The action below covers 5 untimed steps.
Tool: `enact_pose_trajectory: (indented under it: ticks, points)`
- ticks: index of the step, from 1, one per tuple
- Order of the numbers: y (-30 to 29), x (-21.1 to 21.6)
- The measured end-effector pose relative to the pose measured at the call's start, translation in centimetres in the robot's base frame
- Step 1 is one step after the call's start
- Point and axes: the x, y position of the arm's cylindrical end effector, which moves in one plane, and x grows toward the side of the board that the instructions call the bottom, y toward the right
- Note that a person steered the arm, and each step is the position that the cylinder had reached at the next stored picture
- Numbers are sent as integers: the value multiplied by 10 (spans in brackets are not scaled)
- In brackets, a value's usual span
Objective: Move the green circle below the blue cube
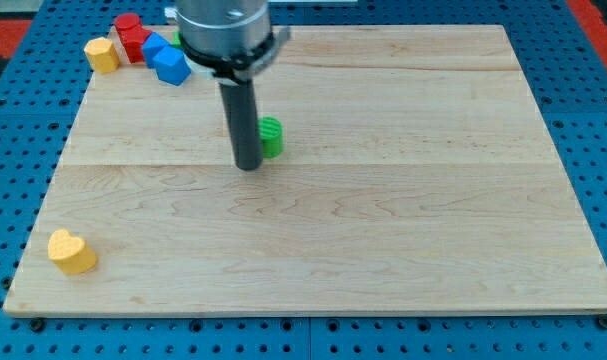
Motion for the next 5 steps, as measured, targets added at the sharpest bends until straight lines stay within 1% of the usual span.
enact_pose_trajectory:
  ticks: [1, 2, 3, 4, 5]
  points:
    - [56, -44]
    - [-30, -86]
    - [-18, -61]
    - [8, -46]
    - [46, -22]
